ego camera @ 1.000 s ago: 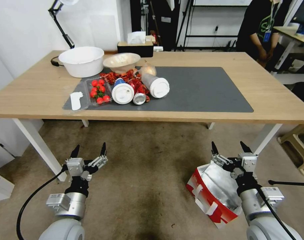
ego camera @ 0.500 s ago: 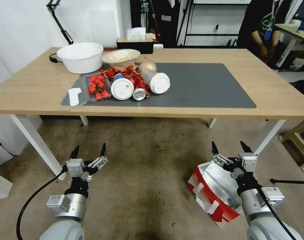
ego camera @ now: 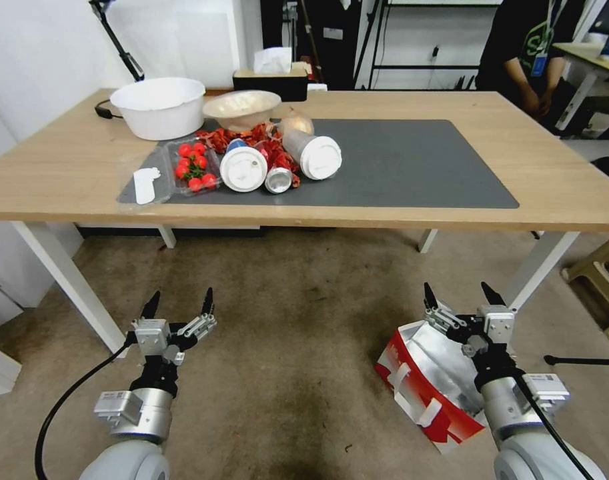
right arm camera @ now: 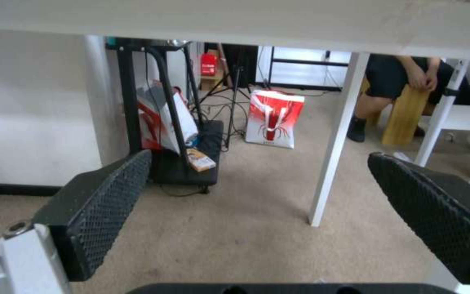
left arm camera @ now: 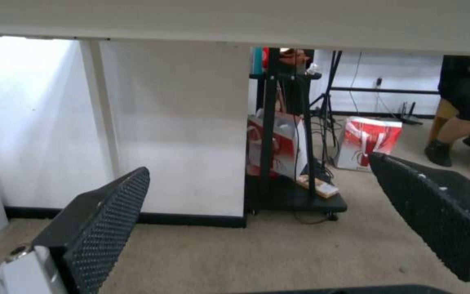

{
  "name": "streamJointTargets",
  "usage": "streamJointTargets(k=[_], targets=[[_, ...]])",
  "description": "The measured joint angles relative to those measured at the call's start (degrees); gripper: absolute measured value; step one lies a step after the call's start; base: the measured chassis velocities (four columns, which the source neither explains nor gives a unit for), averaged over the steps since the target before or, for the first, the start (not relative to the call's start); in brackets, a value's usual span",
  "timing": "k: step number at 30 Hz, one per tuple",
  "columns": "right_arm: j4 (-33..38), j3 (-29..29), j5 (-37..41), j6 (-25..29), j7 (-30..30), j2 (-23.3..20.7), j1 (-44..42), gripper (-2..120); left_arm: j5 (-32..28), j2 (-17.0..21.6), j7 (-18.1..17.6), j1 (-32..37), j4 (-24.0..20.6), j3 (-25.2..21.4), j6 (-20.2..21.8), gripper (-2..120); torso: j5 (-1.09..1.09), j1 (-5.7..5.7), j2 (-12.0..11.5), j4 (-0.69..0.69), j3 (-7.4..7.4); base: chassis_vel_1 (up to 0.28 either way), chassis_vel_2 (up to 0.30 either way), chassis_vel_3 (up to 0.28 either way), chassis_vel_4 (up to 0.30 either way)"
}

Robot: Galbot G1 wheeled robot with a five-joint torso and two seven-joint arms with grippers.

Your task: Pick up the food delivery bag from the floor and place it on the table.

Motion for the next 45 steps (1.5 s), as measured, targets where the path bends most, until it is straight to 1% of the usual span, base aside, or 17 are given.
streamJointTargets(k=[2, 8, 11, 15, 16, 17, 20, 21, 26, 28, 31, 35, 45], targets=[[-0.07, -0.08, -0.01, 0.01, 0.00, 0.02, 0.07, 100, 0.00, 0.04, 0.06, -0.06, 0.09, 0.01, 0.00, 100, 0.00, -0.28, -0.81, 0.00, -0.52, 0.000, 0.000, 0.000, 0.000], [-0.09, -0.07, -0.01, 0.08, -0.02, -0.04, 0.06, 100, 0.00, 0.08, 0.13, -0.08, 0.17, 0.10, 0.00, 100, 0.00, -0.68, -1.90, 0.00, -1.22, 0.000, 0.000, 0.000, 0.000], [-0.13, -0.05, -0.01, 0.17, -0.04, -0.14, -0.01, 100, 0.00, 0.05, 0.21, -0.11, 0.29, 0.20, -0.02, 100, 0.00, -0.98, -2.90, 0.00, -1.90, 0.000, 0.000, 0.000, 0.000], [-0.13, -0.07, 0.00, 0.17, -0.04, -0.29, 0.06, 100, 0.01, -0.01, 0.24, -0.11, 0.38, 0.21, -0.07, 100, 0.00, -1.18, -3.47, 0.00, -2.28, 0.000, 0.000, 0.000, 0.000], [-0.13, -0.09, 0.08, 0.04, -0.04, -0.37, 0.26, 100, 0.02, -0.04, 0.29, -0.08, 0.43, 0.21, -0.14, 100, 0.00, -1.38, -4.04, 0.00, -2.64, 0.000, 0.000, 0.000, 0.000], [-0.13, -0.09, 0.08, 0.04, -0.04, -0.37, 0.26, 100, 0.02, -0.04, 0.29, -0.08, 0.43, 0.21, -0.14, 100, 0.00, -1.38, -4.04, 0.00, -2.64, 0.000, 0.000, 0.000, 0.000], [-0.30, -0.18, 0.12, -0.08, -0.05, -0.40, 0.43, 100, 0.02, -0.05, 0.34, -0.05, 0.47, 0.16, -0.23, 100, 0.00, -1.69, -5.06, 0.00, -3.33, 0.000, 0.000, 0.000, 0.000], [-0.30, -0.18, 0.12, -0.08, -0.05, -0.40, 0.43, 100, 0.02, -0.05, 0.34, -0.05, 0.47, 0.16, -0.23, 100, 0.00, -1.69, -5.06, 0.00, -3.33, 0.000, 0.000, 0.000, 0.000], [-0.46, -0.27, 0.13, -0.12, -0.07, -0.39, 0.45, 100, 0.03, -0.11, 0.37, -0.06, 0.64, 0.13, -0.26, 100, 0.00, -2.15, -6.40, 0.00, -4.23, 0.000, 0.000, 0.000, 0.000], [-0.48, -0.28, 0.13, -0.12, -0.07, -0.40, 0.45, 100, 0.03, -0.11, 0.37, -0.06, 0.67, 0.13, -0.26, 100, 0.00, -2.18, -6.50, 0.00, -4.31, 0.000, 0.000, 0.000, 0.000], [-0.71, -0.25, 0.24, -0.12, -0.07, -0.61, 0.53, 100, 0.12, -0.22, 0.46, -0.10, 0.87, 0.17, -0.27, 100, 0.00, -2.50, -7.52, 0.00, -5.02, 0.000, 0.000, 0.000, 0.000], [-0.83, -0.24, 0.26, -0.12, -0.06, -0.61, 0.59, 100, 0.18, -0.24, 0.52, -0.10, 0.93, 0.20, -0.27, 100, 0.00, -2.70, -8.14, 0.00, -5.43, 0.000, 0.000, 0.000, 0.000], [-0.93, -0.29, 0.26, -0.12, -0.07, -0.56, 0.53, 100, 0.21, -0.23, 0.57, -0.07, 1.08, 0.17, -0.35, 100, 0.00, -3.39, -10.49, 0.00, -7.08, 0.000, 0.000, 0.000, 0.000]])
